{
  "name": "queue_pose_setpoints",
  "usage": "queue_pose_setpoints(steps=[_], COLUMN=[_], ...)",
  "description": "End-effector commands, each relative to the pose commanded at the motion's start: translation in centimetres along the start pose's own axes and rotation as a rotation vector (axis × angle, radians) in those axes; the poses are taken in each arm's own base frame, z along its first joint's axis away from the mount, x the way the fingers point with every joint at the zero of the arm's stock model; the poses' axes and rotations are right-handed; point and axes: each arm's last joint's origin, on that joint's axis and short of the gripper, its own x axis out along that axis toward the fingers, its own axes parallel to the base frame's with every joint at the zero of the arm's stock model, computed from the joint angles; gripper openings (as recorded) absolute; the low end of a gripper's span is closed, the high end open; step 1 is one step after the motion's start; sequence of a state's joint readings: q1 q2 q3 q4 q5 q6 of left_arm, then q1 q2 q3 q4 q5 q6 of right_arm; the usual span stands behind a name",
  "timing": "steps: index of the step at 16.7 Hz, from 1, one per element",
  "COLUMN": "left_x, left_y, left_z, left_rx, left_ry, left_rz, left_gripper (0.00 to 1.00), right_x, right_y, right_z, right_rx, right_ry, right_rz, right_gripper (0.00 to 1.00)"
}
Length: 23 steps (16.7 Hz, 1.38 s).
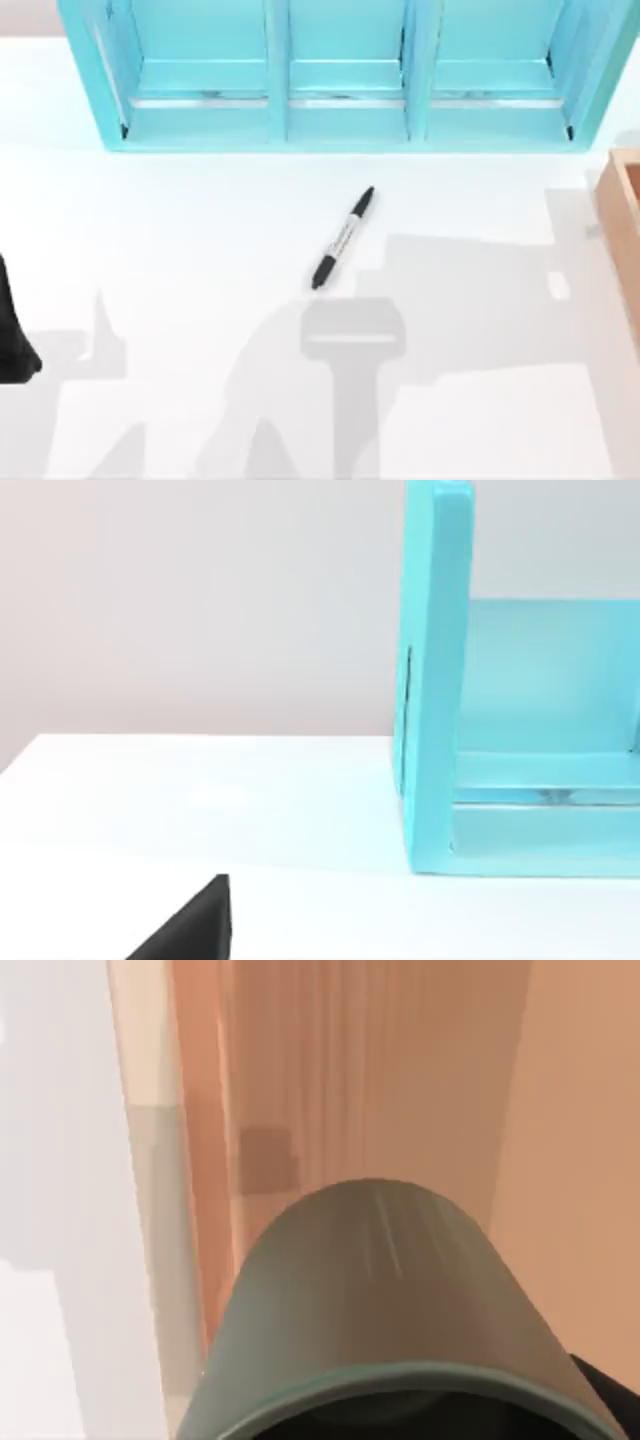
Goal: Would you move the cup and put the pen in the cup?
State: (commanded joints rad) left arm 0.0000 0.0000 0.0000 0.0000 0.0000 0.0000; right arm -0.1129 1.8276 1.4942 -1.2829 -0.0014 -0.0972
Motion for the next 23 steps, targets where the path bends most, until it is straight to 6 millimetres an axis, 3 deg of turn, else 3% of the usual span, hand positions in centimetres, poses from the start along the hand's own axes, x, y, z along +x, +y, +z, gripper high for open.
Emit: queue_pose_setpoints(steps=[3, 5, 12, 15, 18, 20, 23], left_x=[0.0, 0.0, 0.0, 0.0, 0.0, 0.0, 0.0], left_y=[0.0, 0.0, 0.0, 0.0, 0.0, 0.0, 0.0], left_z=[0.0, 0.0, 0.0, 0.0, 0.0, 0.0, 0.0], left_rx=[0.0, 0.0, 0.0, 0.0, 0.0, 0.0, 0.0], left_ry=[0.0, 0.0, 0.0, 0.0, 0.0, 0.0, 0.0], left_rz=[0.0, 0.0, 0.0, 0.0, 0.0, 0.0, 0.0], left_gripper=[1.0, 1.0, 1.0, 1.0, 1.0, 1.0, 1.0], right_x=[-4.0, -6.2, -6.3, -4.5, -0.2, 1.7, 2.2], right_y=[4.3, 5.8, 6.5, 9.8, 14.9, 18.1, 19.6], right_z=[-1.1, -2.1, -1.7, 0.7, 3.1, 3.9, 4.3], right_rx=[0.001, 0.0, 0.004, 0.002, 0.001, -0.002, -0.003], right_ry=[-0.002, -0.038, -0.054, -0.066, -0.014, -0.031, -0.054], right_rz=[-0.005, -0.005, -0.001, 0.0, -0.013, -0.01, -0.002], right_gripper=[0.0, 0.0, 0.0, 0.0, 0.0, 0.0, 0.0])
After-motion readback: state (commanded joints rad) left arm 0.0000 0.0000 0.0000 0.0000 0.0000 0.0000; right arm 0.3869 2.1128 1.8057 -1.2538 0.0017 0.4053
